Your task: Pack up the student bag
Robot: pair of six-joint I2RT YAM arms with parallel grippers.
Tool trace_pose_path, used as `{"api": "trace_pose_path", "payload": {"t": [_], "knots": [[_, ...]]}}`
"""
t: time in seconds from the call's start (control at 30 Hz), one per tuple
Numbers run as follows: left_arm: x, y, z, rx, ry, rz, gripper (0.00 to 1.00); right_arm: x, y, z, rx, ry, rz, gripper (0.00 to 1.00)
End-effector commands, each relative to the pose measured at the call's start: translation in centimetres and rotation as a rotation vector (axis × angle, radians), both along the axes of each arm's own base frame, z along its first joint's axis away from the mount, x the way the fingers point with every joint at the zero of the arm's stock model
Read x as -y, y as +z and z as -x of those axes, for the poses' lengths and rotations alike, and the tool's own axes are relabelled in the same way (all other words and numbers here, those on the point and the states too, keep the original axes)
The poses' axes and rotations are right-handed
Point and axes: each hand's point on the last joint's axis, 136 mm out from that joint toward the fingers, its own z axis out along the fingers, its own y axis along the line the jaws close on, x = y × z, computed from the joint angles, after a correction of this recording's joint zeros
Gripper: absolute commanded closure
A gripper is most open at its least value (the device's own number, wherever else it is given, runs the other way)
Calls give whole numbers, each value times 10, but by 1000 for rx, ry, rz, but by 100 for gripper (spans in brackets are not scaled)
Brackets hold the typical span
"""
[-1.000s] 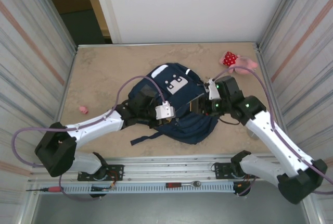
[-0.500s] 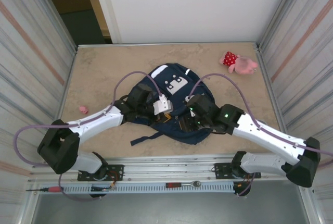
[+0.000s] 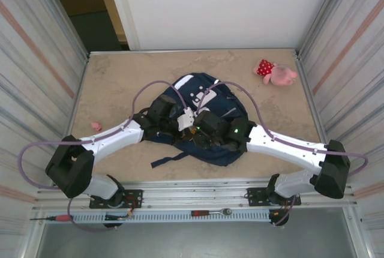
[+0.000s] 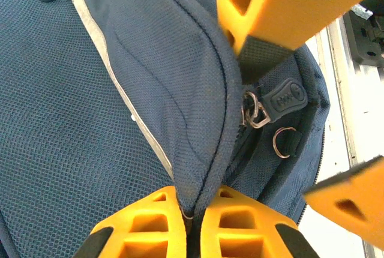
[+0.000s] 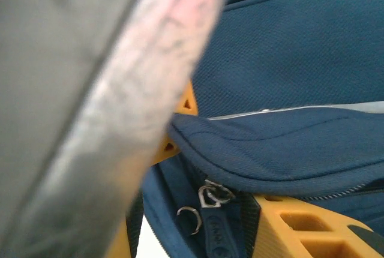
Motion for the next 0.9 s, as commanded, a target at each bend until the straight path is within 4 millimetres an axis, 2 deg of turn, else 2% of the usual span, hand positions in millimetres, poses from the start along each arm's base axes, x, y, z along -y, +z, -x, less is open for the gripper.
{"api": "trace_pose_path", "payload": {"t": [0.0, 0.13, 0.3, 0.37, 0.47, 0.57, 0.63, 0.77, 0.87], "knots": [[9, 26, 5, -25, -35, 84, 100, 14, -1, -17, 61, -80, 64, 56], [9, 28, 5, -19, -33, 90, 100, 22, -10, -18, 26, -109, 66, 67], [8, 28, 3, -16, -28, 90, 100, 33, -11, -18, 3, -141, 43, 82], [8, 28, 3, -16, -27, 89, 100, 37, -12, -18, -14, -151, 30, 82], [8, 28, 3, -14, -26, 89, 100, 39, -19, -14, -64, -148, 13, 76], [8, 29, 3, -12, -25, 90, 100, 33, -26, -8, -107, -111, -6, 70], [7, 28, 3, -12, -22, 87, 100, 31, -31, -5, -132, -93, -12, 70], [6, 27, 3, -8, -19, 83, 100, 36, -32, -4, -141, -100, 15, 83], [3, 25, 2, -5, -9, 71, 100, 50, -27, -7, -138, -141, 46, 90]]}}
